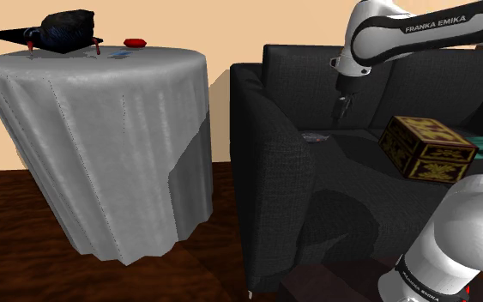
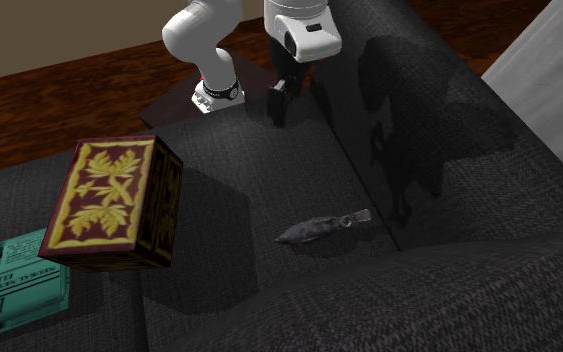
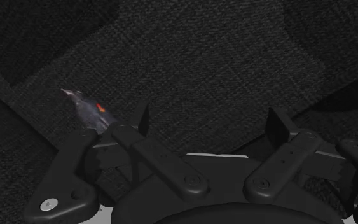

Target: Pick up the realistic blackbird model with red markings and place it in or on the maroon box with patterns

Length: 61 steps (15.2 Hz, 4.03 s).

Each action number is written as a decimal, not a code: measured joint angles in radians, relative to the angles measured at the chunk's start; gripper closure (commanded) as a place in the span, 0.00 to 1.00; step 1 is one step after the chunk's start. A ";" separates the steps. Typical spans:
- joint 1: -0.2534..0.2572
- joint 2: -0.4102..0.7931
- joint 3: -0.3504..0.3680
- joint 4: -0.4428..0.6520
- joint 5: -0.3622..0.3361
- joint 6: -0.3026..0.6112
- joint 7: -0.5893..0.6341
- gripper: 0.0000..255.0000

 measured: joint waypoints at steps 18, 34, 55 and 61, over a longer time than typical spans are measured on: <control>0.039 0.697 -0.165 0.352 0.099 0.366 -0.588 0.00; 0.015 0.811 -0.158 0.357 0.141 0.474 -0.646 1.00; 0.024 0.743 -0.165 0.413 0.119 0.354 -0.645 1.00; 0.027 0.717 -0.166 0.464 0.112 0.278 -0.650 1.00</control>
